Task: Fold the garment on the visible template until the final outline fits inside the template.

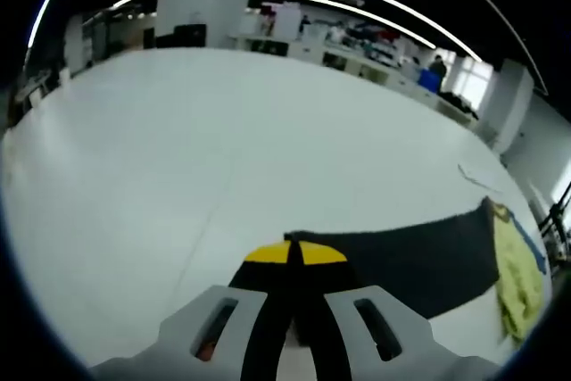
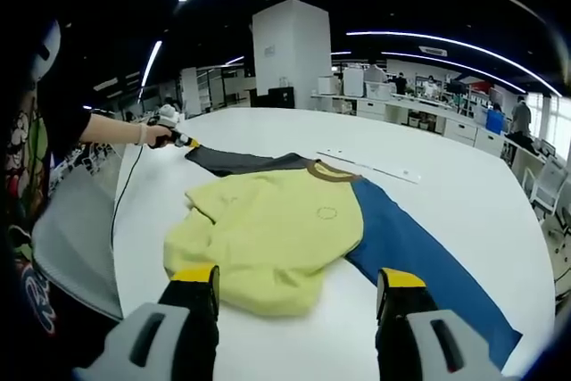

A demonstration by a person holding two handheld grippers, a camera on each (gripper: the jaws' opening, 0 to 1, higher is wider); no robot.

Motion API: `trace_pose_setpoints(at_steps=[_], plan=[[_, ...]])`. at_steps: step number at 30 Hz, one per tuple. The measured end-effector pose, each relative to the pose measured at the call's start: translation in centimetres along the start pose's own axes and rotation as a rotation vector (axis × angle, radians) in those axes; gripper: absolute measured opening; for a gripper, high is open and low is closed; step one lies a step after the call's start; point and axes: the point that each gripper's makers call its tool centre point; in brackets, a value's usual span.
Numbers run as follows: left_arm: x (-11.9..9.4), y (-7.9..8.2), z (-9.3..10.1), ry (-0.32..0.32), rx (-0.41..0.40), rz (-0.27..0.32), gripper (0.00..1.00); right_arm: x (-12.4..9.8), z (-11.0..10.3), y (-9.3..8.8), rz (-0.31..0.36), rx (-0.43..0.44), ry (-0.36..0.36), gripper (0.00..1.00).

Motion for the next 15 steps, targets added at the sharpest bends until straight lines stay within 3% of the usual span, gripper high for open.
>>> trace_pose_setpoints(at_steps=[15], plan=[[0.16,-0.58,0.49,-0.006,0.009,-0.010,0.00,-0.29,0.33,-0.20,-0.010,0.002,-0.005,0.71]])
Point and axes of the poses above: the point that each gripper's makers call its tool centre point, and the gripper's own axes: x roughly forward along the fingers, z roughly to its right, y roughly out of its top, and after that the axes turned 2 degrees about x, right-handed
